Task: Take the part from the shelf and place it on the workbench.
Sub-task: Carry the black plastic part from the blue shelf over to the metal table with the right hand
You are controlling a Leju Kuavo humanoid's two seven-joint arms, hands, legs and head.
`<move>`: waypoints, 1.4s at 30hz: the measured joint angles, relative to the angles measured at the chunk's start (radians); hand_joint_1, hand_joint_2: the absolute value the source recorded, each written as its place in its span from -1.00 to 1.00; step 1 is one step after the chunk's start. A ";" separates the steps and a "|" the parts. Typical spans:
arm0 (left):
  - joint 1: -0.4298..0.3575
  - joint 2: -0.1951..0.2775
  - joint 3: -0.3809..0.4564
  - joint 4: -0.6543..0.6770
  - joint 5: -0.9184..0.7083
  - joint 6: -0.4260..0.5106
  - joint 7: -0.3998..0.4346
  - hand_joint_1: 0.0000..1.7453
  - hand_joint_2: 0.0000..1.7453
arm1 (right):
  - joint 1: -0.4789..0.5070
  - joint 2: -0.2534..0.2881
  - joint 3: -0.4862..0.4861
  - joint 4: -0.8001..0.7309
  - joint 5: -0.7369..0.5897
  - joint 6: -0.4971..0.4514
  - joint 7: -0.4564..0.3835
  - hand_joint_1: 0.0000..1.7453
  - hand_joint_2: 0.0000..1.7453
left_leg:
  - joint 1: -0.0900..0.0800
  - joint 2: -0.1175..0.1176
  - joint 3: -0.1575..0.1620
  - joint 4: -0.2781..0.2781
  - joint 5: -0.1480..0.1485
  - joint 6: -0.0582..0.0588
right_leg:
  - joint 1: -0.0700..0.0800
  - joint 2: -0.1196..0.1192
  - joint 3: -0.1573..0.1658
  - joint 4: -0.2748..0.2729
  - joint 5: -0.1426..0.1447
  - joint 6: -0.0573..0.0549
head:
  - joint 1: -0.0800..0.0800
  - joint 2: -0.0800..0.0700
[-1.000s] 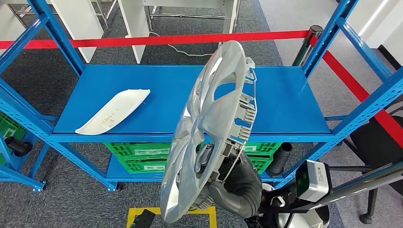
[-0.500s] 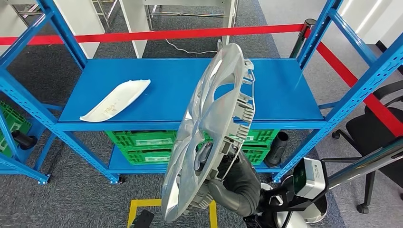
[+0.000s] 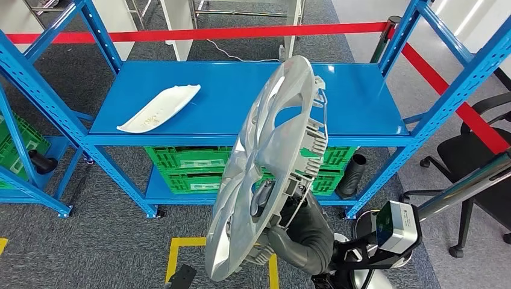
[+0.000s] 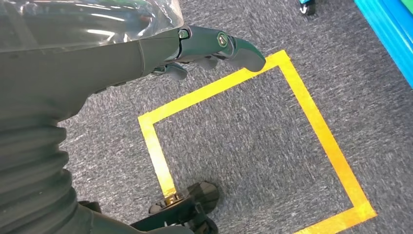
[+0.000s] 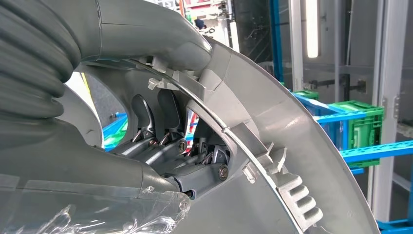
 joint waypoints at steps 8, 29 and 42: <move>0.007 0.004 -0.001 0.000 0.004 -0.001 -0.004 -1.00 1.00 | 0.003 0.000 0.000 0.005 0.000 -0.001 0.000 1.00 1.00 | 0.009 -0.002 -0.063 0.220 -0.166 -0.036 | -0.003 -0.005 -0.061 -0.017 0.062 -0.036 | -0.010 0.000; 0.001 0.005 0.000 0.000 0.006 0.005 0.000 -1.00 1.00 | 0.016 0.000 -0.005 0.008 -0.001 -0.009 -0.001 1.00 1.00 | -0.003 0.001 0.032 -0.003 -0.030 0.013 | 0.000 -0.002 -0.042 0.044 0.015 0.004 | 0.000 0.000; 0.003 0.006 -0.001 0.000 0.006 0.008 0.002 -1.00 1.00 | 0.022 0.000 -0.006 0.009 -0.003 -0.010 -0.002 1.00 1.00 | 0.011 -0.001 0.058 0.177 -0.133 -0.041 | -0.004 -0.006 -0.150 0.017 0.107 -0.029 | -0.010 0.000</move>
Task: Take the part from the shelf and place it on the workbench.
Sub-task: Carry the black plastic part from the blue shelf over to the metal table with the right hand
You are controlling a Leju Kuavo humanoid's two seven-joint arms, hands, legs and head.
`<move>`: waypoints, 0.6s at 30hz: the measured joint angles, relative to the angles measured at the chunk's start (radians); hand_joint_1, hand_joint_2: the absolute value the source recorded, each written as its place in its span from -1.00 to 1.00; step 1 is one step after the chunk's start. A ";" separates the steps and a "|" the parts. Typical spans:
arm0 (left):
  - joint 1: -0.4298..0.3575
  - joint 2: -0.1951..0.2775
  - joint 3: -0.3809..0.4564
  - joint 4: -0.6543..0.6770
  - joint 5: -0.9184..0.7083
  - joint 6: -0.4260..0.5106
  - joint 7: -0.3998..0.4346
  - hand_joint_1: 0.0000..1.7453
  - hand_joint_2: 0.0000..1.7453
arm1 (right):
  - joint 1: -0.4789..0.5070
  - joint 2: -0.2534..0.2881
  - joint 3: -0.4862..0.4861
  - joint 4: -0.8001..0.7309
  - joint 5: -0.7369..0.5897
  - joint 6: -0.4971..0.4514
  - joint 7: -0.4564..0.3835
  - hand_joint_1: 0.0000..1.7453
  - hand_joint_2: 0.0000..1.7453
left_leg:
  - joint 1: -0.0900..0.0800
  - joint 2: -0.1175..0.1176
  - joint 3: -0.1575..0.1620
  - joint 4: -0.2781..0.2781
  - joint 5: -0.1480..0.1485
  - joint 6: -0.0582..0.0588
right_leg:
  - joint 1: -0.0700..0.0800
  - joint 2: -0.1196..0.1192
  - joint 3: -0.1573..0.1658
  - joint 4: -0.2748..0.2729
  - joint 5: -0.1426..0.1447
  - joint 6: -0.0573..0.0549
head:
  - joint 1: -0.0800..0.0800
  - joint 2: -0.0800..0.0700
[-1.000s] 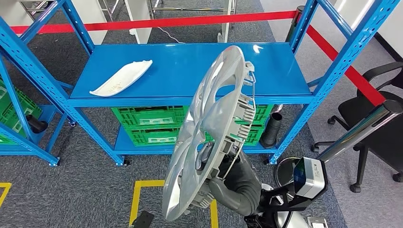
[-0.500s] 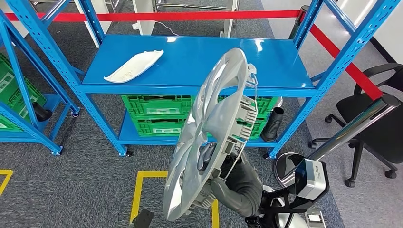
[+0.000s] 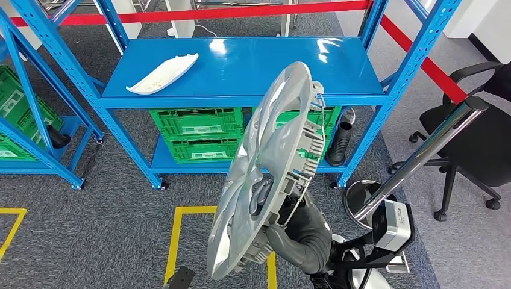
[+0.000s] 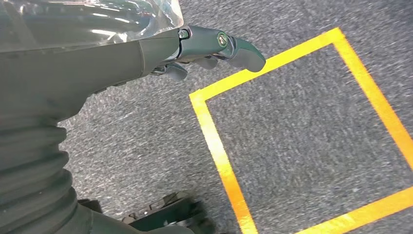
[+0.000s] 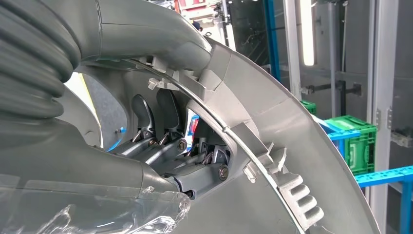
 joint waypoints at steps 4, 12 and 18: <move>-0.005 0.000 0.000 0.000 0.000 0.000 0.000 -1.00 1.00 | 0.004 0.000 -0.001 0.000 0.000 -0.001 0.000 1.00 1.00 | -0.006 -0.005 0.125 -0.203 -0.007 0.018 | 0.001 0.001 -0.036 0.018 0.029 0.022 | 0.000 0.000; -0.007 0.000 0.000 0.000 0.001 0.000 0.000 -1.00 1.00 | 0.009 -0.001 -0.002 0.000 0.000 -0.002 0.000 1.00 1.00 | -0.010 0.006 0.039 -0.211 0.072 0.066 | -0.004 0.005 -0.080 0.257 -0.164 0.051 | 0.010 0.000; -0.008 -0.001 0.000 -0.001 0.001 0.000 0.000 -1.00 1.00 | 0.009 -0.001 -0.003 -0.001 0.000 -0.004 0.000 1.00 1.00 | -0.019 0.008 -0.043 -0.191 0.130 0.054 | 0.007 0.006 0.145 0.017 -0.094 0.022 | 0.011 0.000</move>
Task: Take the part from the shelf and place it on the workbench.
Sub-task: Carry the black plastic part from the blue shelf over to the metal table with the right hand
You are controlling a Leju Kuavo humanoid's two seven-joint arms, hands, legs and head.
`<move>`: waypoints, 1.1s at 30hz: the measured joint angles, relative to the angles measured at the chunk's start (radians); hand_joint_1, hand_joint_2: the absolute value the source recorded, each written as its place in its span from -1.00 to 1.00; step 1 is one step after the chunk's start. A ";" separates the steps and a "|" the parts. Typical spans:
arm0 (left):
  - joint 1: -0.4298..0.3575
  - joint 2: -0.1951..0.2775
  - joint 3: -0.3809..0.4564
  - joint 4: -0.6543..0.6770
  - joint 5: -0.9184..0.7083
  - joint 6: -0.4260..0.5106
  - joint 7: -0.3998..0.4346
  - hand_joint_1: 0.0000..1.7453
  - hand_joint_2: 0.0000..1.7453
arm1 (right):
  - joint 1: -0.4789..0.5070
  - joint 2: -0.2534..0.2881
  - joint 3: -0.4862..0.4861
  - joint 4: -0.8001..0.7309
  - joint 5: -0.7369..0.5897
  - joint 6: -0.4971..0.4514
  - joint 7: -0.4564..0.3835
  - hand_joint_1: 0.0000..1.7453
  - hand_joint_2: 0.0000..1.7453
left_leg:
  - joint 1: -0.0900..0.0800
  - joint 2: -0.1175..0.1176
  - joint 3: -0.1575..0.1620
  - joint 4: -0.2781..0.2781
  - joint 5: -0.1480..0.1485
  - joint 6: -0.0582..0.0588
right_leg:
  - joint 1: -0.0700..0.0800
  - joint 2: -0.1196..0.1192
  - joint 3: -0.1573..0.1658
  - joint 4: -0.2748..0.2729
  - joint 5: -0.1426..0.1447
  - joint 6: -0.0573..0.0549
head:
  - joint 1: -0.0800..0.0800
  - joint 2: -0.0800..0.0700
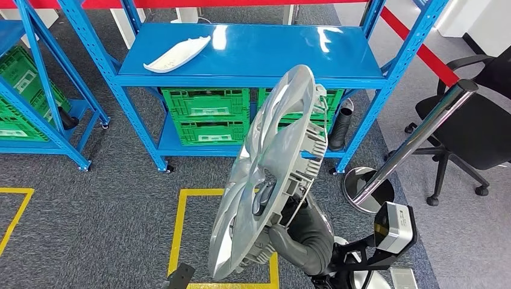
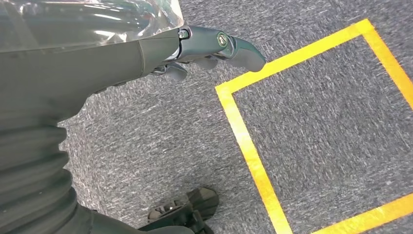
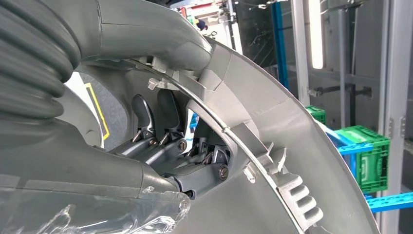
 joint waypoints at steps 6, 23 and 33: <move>0.005 -0.001 0.000 0.000 0.003 0.000 0.000 -1.00 1.00 | 0.000 0.001 -0.001 0.001 -0.003 -0.002 0.001 1.00 1.00 | 0.010 -0.009 -0.049 0.054 -0.054 -0.037 | 0.000 -0.004 -0.018 -0.078 0.037 -0.029 | -0.002 0.000; 0.001 -0.002 -0.001 0.000 0.001 0.000 -0.001 -1.00 1.00 | 0.010 0.000 -0.001 0.000 -0.007 -0.007 0.010 1.00 1.00 | 0.016 -0.003 0.090 -0.017 -0.068 0.006 | -0.008 0.002 -0.229 0.160 -0.040 0.026 | -0.002 0.000; 0.001 -0.002 0.000 0.000 0.003 0.001 -0.002 -1.00 1.00 | 0.014 0.000 -0.003 -0.003 -0.001 -0.025 0.005 1.00 1.00 | 0.014 0.000 -0.041 0.004 0.037 -0.028 | 0.001 0.007 0.021 -0.060 -0.024 -0.002 | -0.002 0.000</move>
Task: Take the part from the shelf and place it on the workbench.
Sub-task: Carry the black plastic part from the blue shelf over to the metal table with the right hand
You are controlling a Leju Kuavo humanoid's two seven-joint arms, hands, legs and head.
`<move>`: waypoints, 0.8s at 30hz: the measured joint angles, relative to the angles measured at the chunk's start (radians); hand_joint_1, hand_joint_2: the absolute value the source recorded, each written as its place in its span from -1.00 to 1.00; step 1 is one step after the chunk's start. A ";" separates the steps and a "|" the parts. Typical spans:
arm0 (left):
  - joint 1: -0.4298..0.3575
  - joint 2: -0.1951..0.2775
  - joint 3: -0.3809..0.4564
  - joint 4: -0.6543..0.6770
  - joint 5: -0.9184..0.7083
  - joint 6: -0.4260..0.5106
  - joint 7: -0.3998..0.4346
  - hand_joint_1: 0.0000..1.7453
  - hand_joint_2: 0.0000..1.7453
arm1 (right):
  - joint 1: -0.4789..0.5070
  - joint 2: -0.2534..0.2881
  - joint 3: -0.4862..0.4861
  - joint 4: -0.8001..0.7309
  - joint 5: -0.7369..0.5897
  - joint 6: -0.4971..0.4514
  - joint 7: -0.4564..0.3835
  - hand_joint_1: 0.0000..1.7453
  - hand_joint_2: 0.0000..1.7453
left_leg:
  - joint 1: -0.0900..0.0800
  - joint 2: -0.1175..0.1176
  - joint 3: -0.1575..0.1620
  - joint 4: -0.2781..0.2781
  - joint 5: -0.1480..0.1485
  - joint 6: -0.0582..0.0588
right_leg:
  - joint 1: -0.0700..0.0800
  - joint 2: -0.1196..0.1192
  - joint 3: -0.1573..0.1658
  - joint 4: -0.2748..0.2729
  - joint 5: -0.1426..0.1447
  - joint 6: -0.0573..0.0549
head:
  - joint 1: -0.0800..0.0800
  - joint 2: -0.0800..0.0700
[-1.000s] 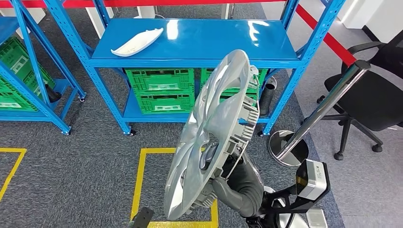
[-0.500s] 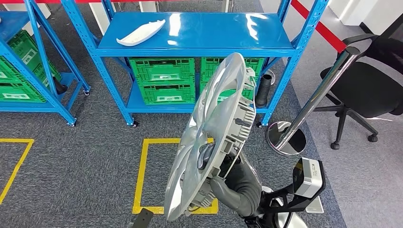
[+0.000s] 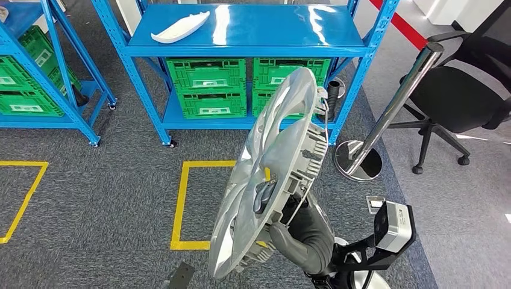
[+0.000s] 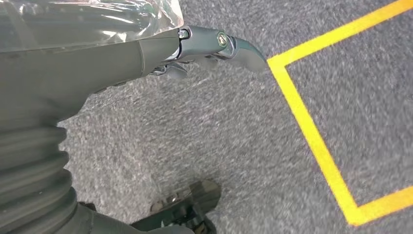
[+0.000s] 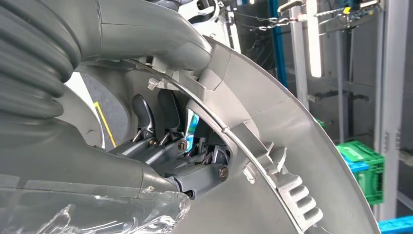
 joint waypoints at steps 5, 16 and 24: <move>0.009 0.000 -0.001 0.000 0.002 0.000 0.002 -1.00 1.00 | 0.005 0.001 -0.002 0.000 0.004 -0.012 -0.008 1.00 1.00 | 0.006 -0.002 -0.048 0.141 -0.135 -0.023 | -0.002 -0.013 -0.036 -0.004 0.043 -0.032 | -0.008 0.000; 0.004 0.002 0.000 0.000 0.010 0.005 0.002 -1.00 1.00 | 0.014 0.002 -0.004 0.000 0.006 -0.019 -0.009 1.00 1.00 | -0.009 0.028 0.122 -0.013 -0.106 0.013 | 0.006 -0.089 -0.098 0.039 0.059 -0.005 | -0.010 0.000; 0.005 0.002 0.000 0.000 0.018 0.012 -0.003 -1.00 1.00 | 0.017 0.001 -0.005 0.001 0.012 -0.020 -0.009 1.00 1.00 | 0.002 -0.041 0.094 -0.017 -0.080 0.027 | -0.010 -0.008 -0.192 0.275 -0.043 0.024 | 0.001 0.000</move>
